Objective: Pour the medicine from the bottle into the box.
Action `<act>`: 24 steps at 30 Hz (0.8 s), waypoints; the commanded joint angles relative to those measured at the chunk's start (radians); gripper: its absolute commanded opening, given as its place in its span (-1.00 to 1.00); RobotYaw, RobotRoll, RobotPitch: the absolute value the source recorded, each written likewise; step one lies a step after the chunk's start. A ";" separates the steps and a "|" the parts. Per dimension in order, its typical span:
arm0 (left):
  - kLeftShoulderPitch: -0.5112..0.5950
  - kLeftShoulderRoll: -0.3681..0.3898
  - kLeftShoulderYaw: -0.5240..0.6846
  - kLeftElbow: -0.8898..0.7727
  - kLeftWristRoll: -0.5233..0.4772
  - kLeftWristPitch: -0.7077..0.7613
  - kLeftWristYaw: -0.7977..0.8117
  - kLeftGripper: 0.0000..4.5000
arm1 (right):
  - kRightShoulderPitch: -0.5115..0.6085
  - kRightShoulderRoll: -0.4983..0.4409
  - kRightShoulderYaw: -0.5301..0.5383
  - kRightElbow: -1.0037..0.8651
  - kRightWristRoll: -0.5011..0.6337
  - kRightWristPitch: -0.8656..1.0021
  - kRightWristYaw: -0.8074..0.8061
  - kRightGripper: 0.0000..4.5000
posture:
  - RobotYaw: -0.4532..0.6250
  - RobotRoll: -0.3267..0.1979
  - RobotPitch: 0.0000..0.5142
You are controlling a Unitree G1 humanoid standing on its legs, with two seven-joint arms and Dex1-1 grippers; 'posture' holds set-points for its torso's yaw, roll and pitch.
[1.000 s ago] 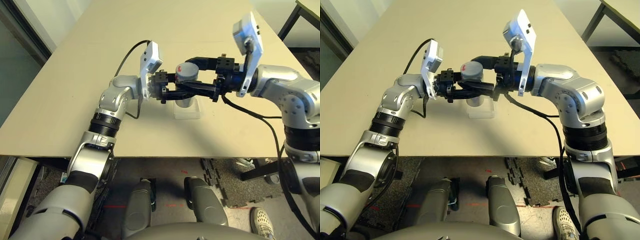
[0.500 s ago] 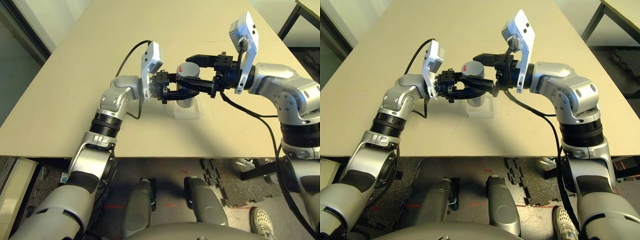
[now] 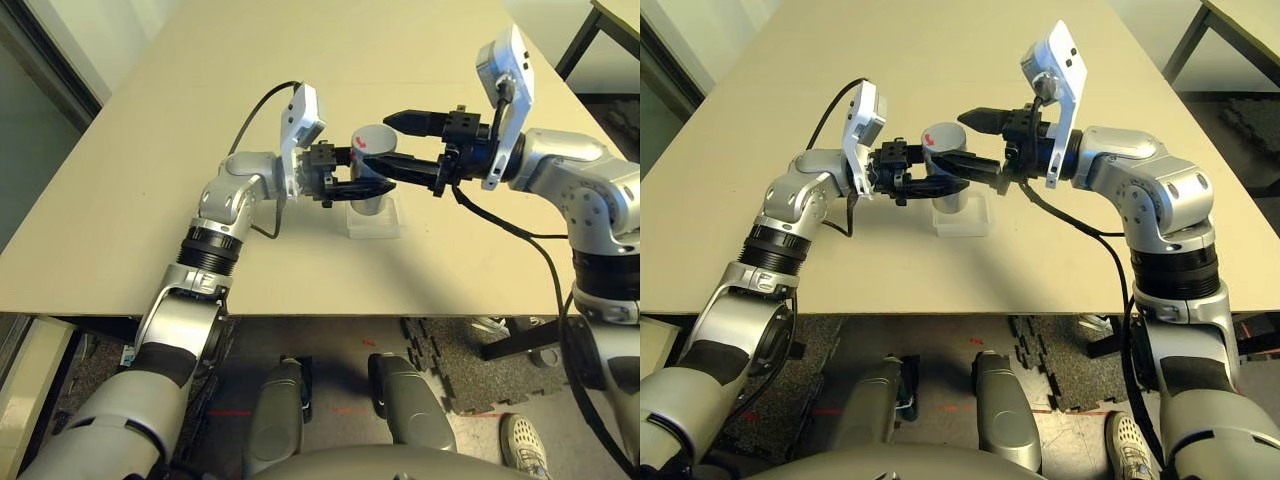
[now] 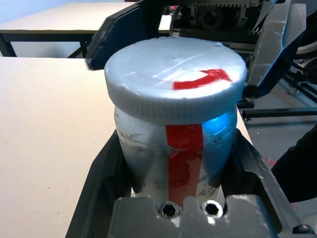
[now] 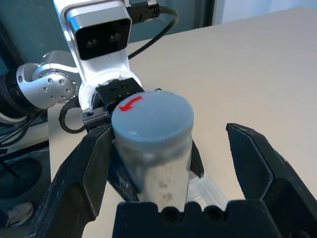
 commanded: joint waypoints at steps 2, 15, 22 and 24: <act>0.002 0.005 0.004 0.005 0.013 -0.011 -0.002 0.14 | 0.027 -0.025 -0.036 -0.022 0.015 0.019 -0.016 1.00 | -0.52 0.25 -0.45; -0.008 0.005 0.004 0.047 0.023 -0.035 -0.010 0.14 | 0.056 -0.056 -0.051 -0.104 0.082 0.074 -0.020 1.00 | -0.54 0.25 -0.47; -0.014 -0.009 -0.005 0.057 0.028 -0.046 -0.017 0.14 | 0.017 -0.031 -0.006 -0.086 0.067 0.058 -0.020 1.00 | -0.55 0.25 -0.48; -0.012 -0.014 -0.009 0.052 0.029 -0.045 -0.019 0.14 | 0.004 -0.025 0.011 -0.070 0.047 0.046 -0.019 1.00 | -0.54 0.25 -0.48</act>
